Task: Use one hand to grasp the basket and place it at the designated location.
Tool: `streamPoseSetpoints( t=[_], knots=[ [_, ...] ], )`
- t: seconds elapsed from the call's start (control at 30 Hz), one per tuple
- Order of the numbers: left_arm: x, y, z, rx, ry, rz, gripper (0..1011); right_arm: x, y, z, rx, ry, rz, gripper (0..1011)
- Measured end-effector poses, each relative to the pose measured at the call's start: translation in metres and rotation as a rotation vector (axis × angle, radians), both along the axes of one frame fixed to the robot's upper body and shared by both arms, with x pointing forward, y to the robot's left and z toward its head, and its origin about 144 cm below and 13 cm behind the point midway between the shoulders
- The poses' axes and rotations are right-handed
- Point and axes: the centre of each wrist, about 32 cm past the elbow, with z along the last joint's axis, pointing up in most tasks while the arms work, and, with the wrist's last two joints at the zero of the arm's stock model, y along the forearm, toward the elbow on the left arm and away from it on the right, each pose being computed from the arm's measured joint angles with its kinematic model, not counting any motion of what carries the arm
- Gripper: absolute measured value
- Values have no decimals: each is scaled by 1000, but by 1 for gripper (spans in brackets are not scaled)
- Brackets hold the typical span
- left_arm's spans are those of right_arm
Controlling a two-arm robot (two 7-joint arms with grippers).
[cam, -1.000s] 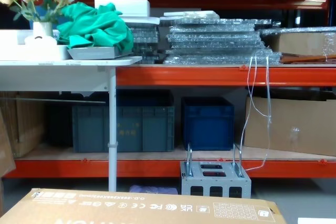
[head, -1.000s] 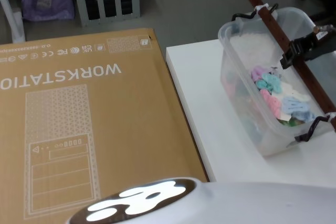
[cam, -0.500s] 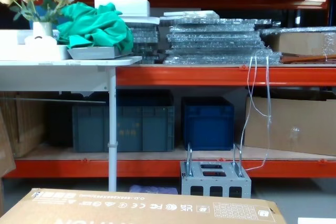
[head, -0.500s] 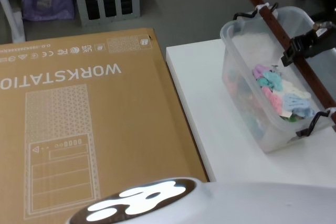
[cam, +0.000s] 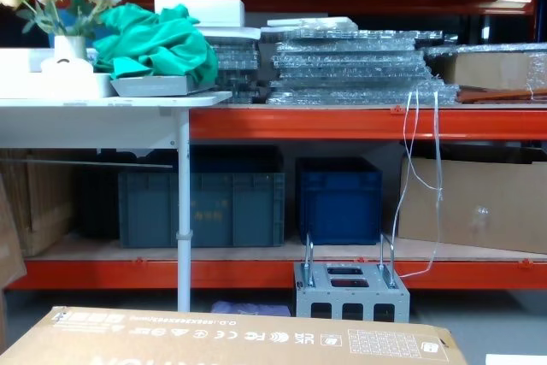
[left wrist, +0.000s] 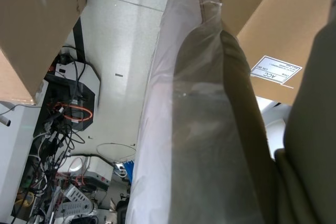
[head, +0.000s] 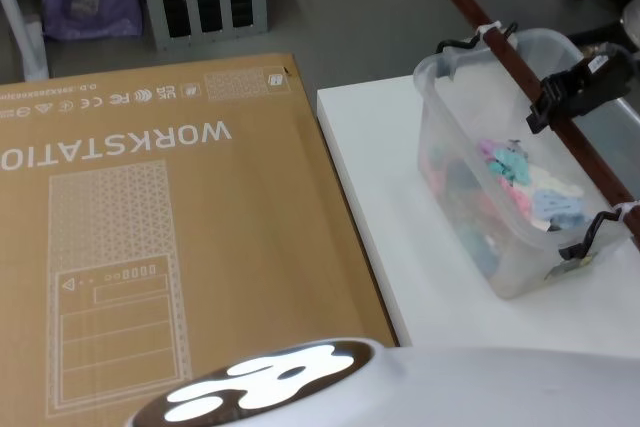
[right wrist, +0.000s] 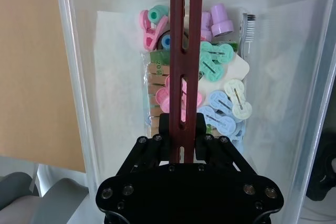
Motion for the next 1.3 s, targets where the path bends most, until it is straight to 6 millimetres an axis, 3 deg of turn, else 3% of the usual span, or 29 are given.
streamPoseSetpoints(
  t=[0.63,0.97,1.1,1.3],
  knots=[
    [0,0,0,0,0,0,0,43,1,-4,9,83,21,240],
    [0,0,0,0,0,0,0,44,1,-4,8,86,21,241],
    [0,0,0,0,0,0,0,43,1,-5,7,88,21,309],
    [0,0,0,0,0,0,0,43,1,-5,7,86,21,514]
  ],
)
